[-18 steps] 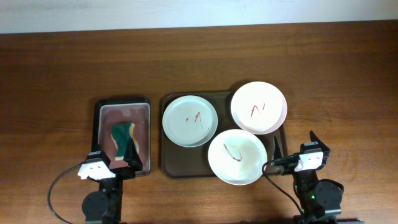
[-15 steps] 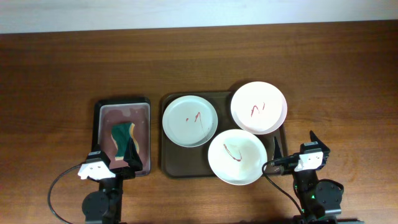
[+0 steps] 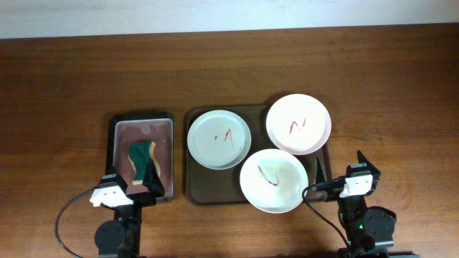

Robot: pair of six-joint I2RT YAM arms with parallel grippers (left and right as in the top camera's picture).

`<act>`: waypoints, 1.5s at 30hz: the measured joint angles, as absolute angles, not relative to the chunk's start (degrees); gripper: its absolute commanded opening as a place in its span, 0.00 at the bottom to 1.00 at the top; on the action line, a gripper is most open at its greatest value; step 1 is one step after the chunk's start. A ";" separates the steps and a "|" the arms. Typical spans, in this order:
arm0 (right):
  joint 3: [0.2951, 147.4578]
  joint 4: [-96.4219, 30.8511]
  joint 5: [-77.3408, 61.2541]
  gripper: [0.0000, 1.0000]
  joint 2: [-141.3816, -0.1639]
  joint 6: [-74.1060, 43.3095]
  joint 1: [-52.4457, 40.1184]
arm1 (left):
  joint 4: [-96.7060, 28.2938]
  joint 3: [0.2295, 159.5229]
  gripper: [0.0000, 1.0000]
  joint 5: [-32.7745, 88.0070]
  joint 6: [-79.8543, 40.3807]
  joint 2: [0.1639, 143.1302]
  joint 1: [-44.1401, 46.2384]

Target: Clean dirty plates on tray and stack at the side

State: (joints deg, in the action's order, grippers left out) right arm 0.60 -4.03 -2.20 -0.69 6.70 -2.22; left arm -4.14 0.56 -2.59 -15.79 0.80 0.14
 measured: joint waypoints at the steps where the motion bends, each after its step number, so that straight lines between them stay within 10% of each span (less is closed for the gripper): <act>1: 0.60 -4.03 -2.20 0.99 -0.69 6.70 -2.22 | -4.14 0.56 0.99 -2.61 -15.79 0.80 0.14; 45: 1.78 -6.83 -3.07 0.99 -1.23 4.32 -2.22 | -8.84 3.79 0.99 -2.57 -15.79 3.51 0.14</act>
